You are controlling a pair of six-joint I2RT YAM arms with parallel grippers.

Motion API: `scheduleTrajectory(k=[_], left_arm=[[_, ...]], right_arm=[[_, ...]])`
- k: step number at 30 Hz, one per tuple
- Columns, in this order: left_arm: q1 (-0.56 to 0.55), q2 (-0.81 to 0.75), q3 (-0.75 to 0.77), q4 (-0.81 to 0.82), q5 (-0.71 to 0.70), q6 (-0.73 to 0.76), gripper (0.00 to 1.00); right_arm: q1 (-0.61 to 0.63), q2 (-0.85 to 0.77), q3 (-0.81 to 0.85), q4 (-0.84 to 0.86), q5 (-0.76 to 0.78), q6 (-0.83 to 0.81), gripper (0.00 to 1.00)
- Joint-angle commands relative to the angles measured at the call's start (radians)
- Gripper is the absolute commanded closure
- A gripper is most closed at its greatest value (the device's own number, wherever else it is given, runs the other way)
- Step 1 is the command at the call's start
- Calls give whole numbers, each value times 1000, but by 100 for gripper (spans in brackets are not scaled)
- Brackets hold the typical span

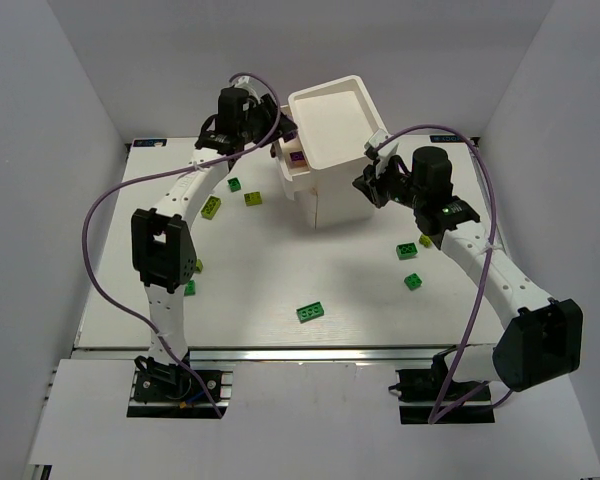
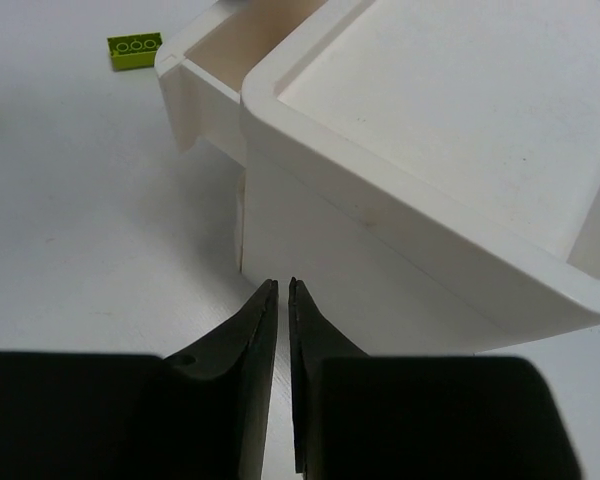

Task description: Sort the legos into containers by color

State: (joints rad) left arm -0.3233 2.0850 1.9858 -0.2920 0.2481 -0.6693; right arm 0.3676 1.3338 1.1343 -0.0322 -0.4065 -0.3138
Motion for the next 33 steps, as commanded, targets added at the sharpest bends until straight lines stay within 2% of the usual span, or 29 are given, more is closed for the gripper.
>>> scheduleTrajectory(k=[1,4,9,13,16,17,19,21,27,33], left_arm=[[-8,-57,33,-41,17,23,38],[-8,-66,38,-26,23,19,32],[-8,-85,65,-22,8,11,30],[3,-160,15,-3,-61,5,39],[13,-226,-56,11,-136,-3,61],[23,-239,-76,11,-164,3,74],[23,-266,-116,10,-228,8,90],[23,-279,-159,-16,-271,5,100],[32,-195,-134,-125,-300,11,100],[32,-30,82,-291,-303,74,100]], right_arm=[[-4,-28,-5,51,2,-7,85],[-1,-24,-2,51,-9,-11,80],[-4,-7,19,40,-14,-11,73],[-1,-1,31,41,-12,2,73],[-4,1,39,40,-12,10,73],[-4,2,41,41,-12,13,74],[-1,4,47,41,-11,16,76],[-1,8,53,40,-20,21,80],[1,27,82,34,-29,28,82],[-1,30,90,34,-17,27,82]])
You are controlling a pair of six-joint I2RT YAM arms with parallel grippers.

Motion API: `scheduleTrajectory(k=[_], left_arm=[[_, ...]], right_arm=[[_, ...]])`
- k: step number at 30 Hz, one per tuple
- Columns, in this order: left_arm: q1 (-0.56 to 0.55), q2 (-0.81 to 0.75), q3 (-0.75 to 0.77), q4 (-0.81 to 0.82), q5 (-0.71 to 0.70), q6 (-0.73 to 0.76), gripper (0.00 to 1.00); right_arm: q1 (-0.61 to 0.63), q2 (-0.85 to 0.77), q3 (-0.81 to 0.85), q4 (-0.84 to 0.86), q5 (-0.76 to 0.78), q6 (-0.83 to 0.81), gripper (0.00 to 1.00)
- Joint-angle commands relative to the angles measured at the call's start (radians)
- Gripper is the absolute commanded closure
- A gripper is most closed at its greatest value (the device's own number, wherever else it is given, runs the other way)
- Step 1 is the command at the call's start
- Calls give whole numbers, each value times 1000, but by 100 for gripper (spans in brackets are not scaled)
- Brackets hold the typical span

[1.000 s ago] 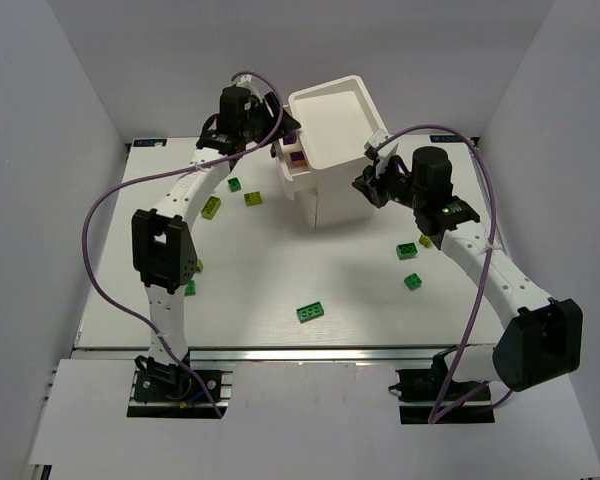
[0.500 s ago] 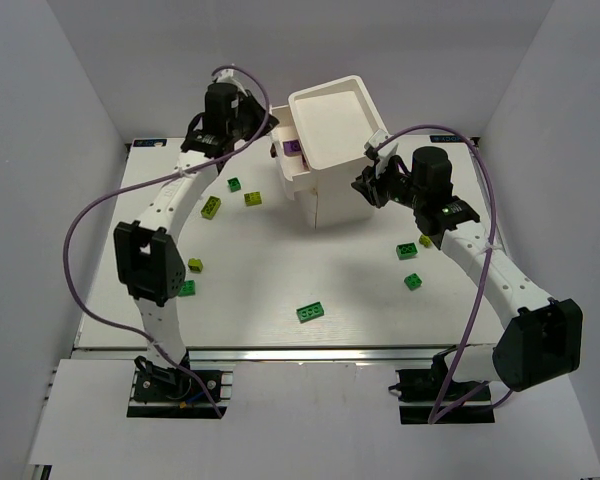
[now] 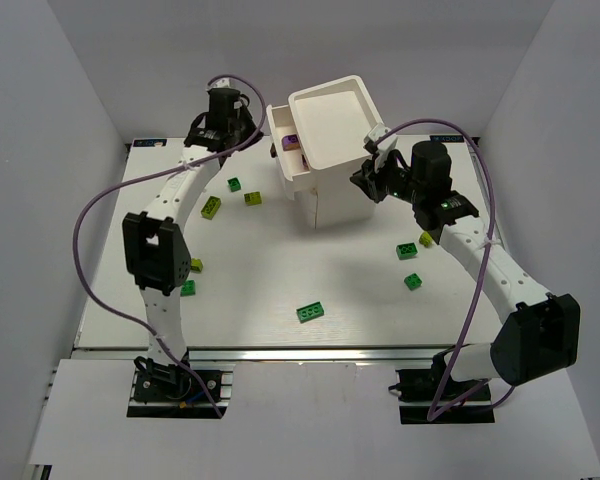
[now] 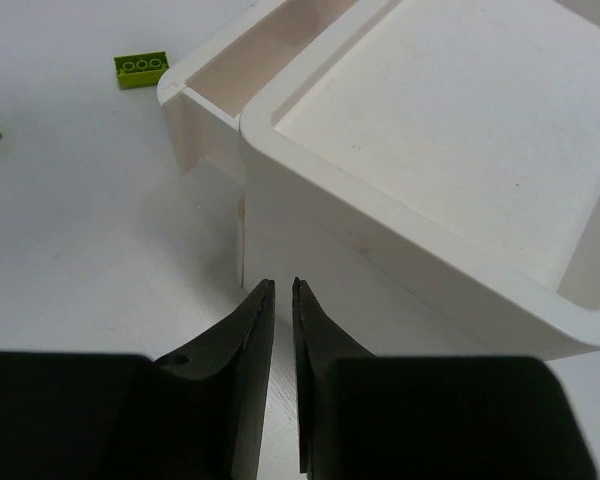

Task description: Sort the legos into containers by color

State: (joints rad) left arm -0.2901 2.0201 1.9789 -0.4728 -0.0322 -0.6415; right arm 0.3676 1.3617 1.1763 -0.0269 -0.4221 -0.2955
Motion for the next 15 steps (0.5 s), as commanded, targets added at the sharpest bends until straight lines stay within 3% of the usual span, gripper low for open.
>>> scheduleTrajectory(k=[1,5,11,15], left_arm=[[-1,43,96,-115,-20,51,100],[-12,71,101,-78,31,60,95],[-21,81,61,32,175,54,68],[-21,75,23,105,261,42,58]], right_arm=[[-4,1,46,28,0,10,82],[-2,-4,46,28,9,10,82],[-4,-6,42,28,26,2,82],[-2,-9,36,28,31,2,82]])
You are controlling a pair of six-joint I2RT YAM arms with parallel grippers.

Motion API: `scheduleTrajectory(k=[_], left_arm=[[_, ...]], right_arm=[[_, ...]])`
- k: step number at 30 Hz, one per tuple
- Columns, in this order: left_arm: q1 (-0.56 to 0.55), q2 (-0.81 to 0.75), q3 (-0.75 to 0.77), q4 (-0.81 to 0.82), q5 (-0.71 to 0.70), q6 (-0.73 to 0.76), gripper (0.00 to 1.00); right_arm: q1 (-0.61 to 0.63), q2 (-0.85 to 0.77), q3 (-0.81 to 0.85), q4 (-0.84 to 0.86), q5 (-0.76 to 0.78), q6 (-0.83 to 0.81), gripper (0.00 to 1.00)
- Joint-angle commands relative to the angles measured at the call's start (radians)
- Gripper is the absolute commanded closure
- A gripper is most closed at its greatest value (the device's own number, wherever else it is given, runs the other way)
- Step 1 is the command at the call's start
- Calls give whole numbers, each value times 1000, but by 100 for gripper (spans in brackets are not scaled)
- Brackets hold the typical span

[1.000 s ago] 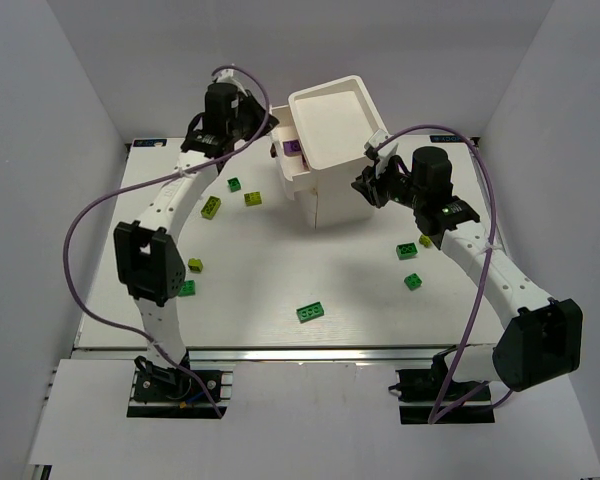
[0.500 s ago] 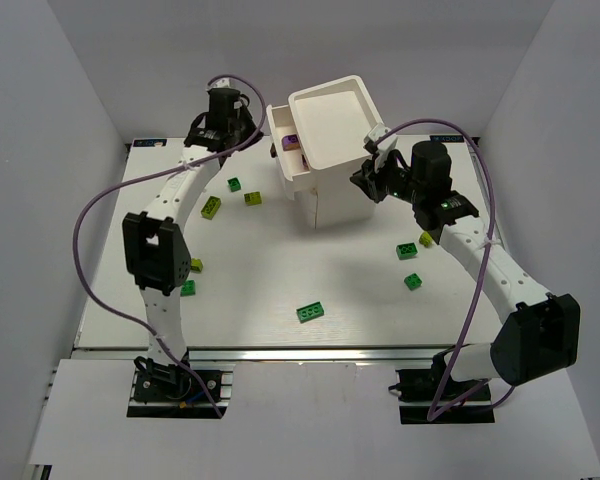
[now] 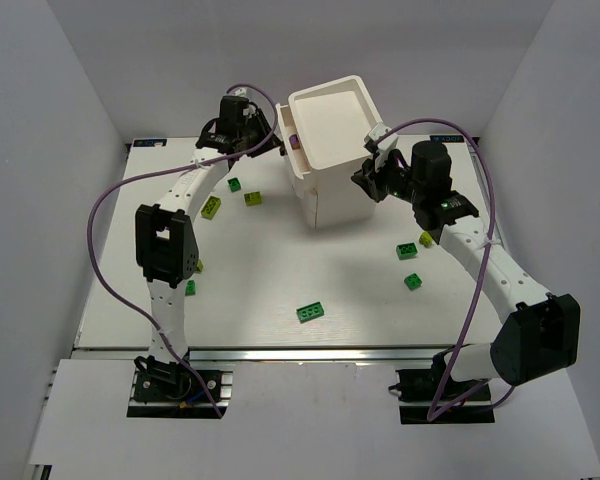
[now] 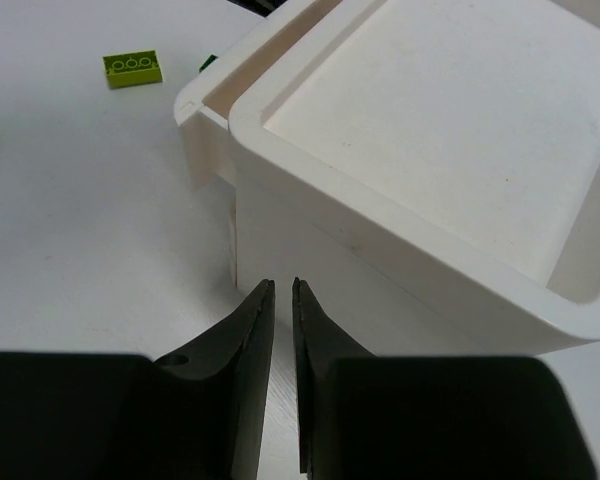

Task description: Sort the legos into containers by color

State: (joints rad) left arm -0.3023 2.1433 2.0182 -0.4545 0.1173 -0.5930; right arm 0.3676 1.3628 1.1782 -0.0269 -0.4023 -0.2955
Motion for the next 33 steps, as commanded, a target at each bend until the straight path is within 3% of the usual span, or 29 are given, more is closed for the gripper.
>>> scheduleTrajectory(k=[1,10,21,23,24,26,28,30,31,33], left_arm=[[-9,-45,-16,91,120,-8,56],[-9,-14,-12,140,212,-30,41],[-18,13,-39,209,320,-85,39],[-9,-5,-59,197,299,-102,43],[3,-17,-78,189,256,-114,54],[14,-64,-168,212,214,-158,66],[26,-98,-219,238,159,-166,68],[48,-120,-269,253,156,-186,64],[48,-125,-283,273,175,-197,52],[57,-126,-318,299,206,-212,45]], right_arm=[[-2,-13,32,28,11,2,82],[-2,-16,32,28,20,6,82],[-7,-33,28,28,23,-1,82],[-9,-33,28,30,23,1,82],[-9,-36,26,28,23,-1,82],[-9,-37,24,28,23,-2,82],[-7,-39,23,28,23,-2,82],[-7,-41,17,28,20,-2,82],[-7,-41,17,28,19,-2,82],[-9,-39,17,28,19,-1,82]])
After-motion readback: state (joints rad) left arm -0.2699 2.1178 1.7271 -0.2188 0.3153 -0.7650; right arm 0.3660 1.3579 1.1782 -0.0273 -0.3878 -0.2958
